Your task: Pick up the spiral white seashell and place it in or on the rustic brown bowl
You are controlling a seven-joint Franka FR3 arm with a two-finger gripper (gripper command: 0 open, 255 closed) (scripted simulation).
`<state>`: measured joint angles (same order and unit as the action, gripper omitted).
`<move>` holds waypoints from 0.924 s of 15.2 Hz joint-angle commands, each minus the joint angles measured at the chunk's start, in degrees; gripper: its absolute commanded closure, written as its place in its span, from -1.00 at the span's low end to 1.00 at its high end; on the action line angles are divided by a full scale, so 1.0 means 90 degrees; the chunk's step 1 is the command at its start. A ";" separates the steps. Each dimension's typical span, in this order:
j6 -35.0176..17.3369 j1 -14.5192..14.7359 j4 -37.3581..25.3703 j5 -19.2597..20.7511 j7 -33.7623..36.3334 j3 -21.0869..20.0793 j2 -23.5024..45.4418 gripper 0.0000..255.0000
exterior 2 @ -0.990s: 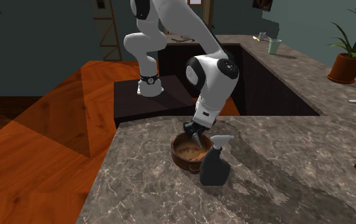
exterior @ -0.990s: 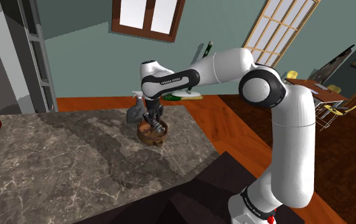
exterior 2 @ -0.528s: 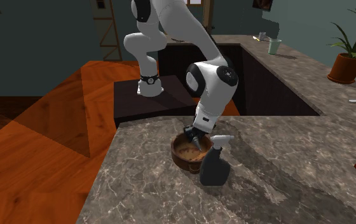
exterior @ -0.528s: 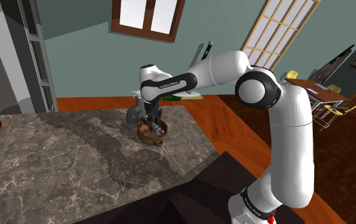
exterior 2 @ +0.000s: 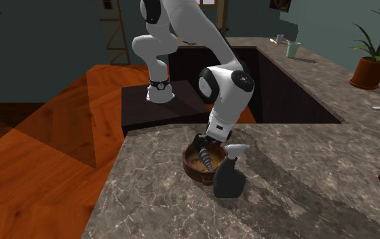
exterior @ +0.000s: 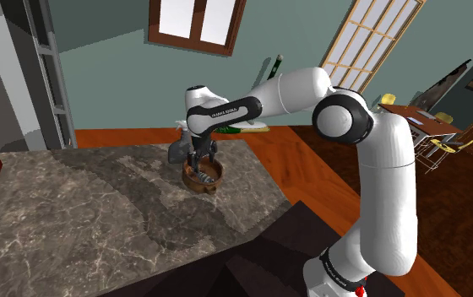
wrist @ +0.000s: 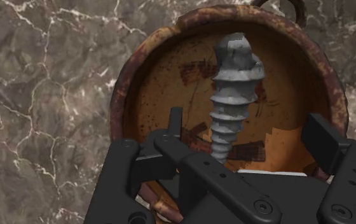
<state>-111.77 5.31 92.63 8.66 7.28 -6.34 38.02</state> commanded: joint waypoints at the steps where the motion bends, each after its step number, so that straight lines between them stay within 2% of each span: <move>1: 0.0000 0.0000 0.0000 0.0000 0.0000 0.0000 0.0000 -1.00; 2: 0.0000 0.0000 0.0000 0.0000 0.0000 0.0000 0.0000 -1.00; 6: 0.0752 0.0044 -0.0628 -0.0055 -0.0045 -0.0033 -0.0126 -1.00; 14: 0.0752 0.0044 -0.0628 -0.0055 -0.0045 -0.0033 -0.0126 -1.00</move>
